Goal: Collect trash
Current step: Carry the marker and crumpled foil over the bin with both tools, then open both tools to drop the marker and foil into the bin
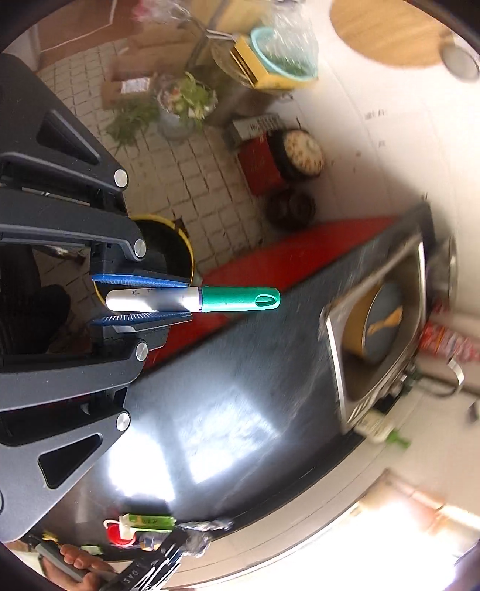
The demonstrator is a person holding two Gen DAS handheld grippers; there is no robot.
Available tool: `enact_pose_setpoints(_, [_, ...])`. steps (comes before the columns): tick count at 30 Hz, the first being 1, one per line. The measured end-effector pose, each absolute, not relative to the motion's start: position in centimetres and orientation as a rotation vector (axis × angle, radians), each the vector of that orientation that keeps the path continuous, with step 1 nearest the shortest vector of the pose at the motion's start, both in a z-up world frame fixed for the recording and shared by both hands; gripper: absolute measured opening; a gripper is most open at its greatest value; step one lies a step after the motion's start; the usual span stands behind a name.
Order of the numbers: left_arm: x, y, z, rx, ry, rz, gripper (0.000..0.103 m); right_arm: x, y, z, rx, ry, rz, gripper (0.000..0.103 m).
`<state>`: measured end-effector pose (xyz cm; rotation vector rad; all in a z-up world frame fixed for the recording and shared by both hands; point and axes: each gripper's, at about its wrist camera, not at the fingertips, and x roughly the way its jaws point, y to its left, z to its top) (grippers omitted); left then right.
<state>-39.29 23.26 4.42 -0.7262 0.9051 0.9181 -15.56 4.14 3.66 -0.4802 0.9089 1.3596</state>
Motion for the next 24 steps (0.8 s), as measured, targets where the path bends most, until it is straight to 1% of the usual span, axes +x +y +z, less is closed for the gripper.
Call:
enact_pose_setpoints(2, [-41.1,23.7,3.8,-0.756,0.904,0.938,0.012,-19.3,7.0,2.9,-0.538,0.927,1.455,0.029])
enact_pose_setpoints(4, [-42.7,24.0,1.6,-0.812,0.926,0.952,0.012,-23.5,9.5,0.4,-0.618,0.967,1.525,0.029])
enact_pose_setpoints(6, [-44.2,24.4,-2.1,-0.887,0.964,0.952,0.012,-26.3,11.3,-2.2,-0.7,0.995,1.554,0.029])
enact_pose_setpoints(7, [-44.7,24.6,-3.7,-0.929,0.98,0.954,0.012,-28.1,12.4,-4.6,-0.764,1.024,1.566,0.029])
enact_pose_setpoints(11, [-46.2,25.0,-10.2,-1.044,1.018,0.949,0.012,-32.1,14.6,-10.5,-0.913,1.081,1.566,0.029])
enact_pose_setpoints(17, [-46.8,25.5,-17.0,-1.15,1.05,0.926,0.012,-34.3,16.2,-17.7,-1.039,1.127,1.518,0.029])
enact_pose_setpoints(24, [-45.7,27.5,-22.7,-1.215,1.076,0.893,0.012,-34.6,18.2,-24.2,-1.122,1.14,1.466,0.029])
